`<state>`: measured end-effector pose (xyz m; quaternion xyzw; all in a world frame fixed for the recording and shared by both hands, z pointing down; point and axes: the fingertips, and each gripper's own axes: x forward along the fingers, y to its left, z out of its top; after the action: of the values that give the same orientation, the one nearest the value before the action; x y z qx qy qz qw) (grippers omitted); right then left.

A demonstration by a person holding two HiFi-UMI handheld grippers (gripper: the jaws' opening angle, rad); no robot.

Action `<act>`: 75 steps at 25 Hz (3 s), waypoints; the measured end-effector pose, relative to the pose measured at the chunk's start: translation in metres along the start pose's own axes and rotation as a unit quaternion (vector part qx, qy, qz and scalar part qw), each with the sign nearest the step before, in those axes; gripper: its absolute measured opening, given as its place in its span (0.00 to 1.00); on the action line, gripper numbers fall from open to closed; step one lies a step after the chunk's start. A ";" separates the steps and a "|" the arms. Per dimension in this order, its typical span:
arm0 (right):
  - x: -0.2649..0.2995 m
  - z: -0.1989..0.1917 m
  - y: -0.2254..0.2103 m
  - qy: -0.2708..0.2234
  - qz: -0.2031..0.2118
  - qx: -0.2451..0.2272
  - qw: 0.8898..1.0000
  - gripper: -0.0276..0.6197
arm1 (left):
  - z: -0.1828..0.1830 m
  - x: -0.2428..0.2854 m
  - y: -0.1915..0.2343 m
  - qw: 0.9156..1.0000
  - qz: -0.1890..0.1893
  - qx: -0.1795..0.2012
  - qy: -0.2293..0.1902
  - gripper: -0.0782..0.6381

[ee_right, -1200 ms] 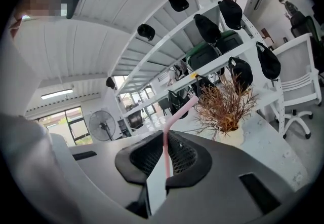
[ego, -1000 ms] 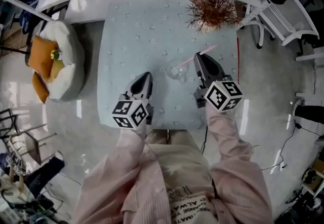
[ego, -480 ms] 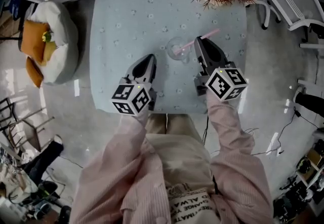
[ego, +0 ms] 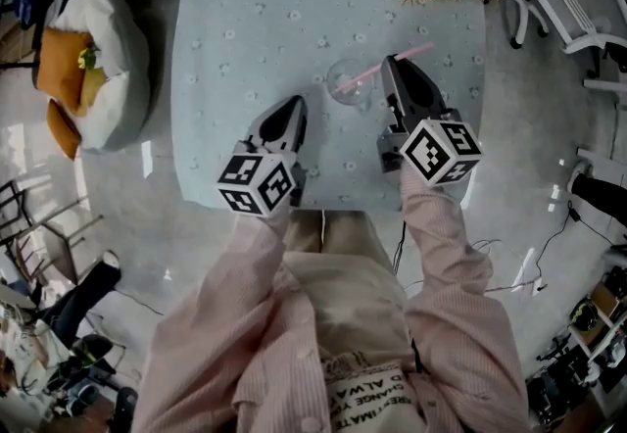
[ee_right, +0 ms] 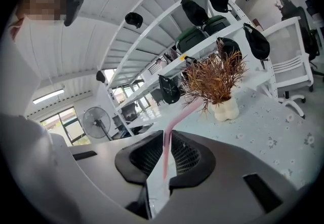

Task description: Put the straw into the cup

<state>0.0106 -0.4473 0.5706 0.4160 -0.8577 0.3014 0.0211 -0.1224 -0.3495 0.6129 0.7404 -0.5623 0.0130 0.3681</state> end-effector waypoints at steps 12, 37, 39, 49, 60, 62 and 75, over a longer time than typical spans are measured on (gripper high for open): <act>-0.010 -0.009 -0.011 0.004 -0.004 0.029 1.000 0.24 | 0.003 -0.005 0.001 1.000 0.000 0.011 -0.001 0.11; -0.079 0.053 0.050 -0.018 0.052 -0.085 0.995 0.04 | 0.075 -0.065 -0.073 0.986 -0.057 0.138 -0.069 0.11; -0.084 0.061 0.055 -0.025 0.053 -0.092 0.994 0.04 | 0.082 -0.071 -0.076 0.985 -0.057 0.146 -0.077 0.11; -0.108 0.089 0.073 -0.067 0.052 -0.117 0.990 0.04 | 0.112 -0.094 -0.080 0.977 -0.046 0.171 -0.118 0.11; -0.114 0.099 0.076 -0.082 0.041 -0.132 0.987 0.04 | 0.128 -0.106 -0.079 0.971 -0.039 0.190 -0.143 0.11; -0.113 0.099 0.075 -0.081 0.039 -0.137 0.987 0.04 | 0.129 -0.108 -0.078 0.970 -0.037 0.190 -0.145 0.11; -0.110 0.097 0.074 -0.077 0.034 -0.142 0.986 0.04 | 0.130 -0.106 -0.074 0.971 -0.033 0.191 -0.142 0.11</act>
<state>0.0494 -0.3873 0.4231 0.4019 -0.9043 0.1442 0.0033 -0.1506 -0.3280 0.4329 0.8094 -0.5711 0.0030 0.1367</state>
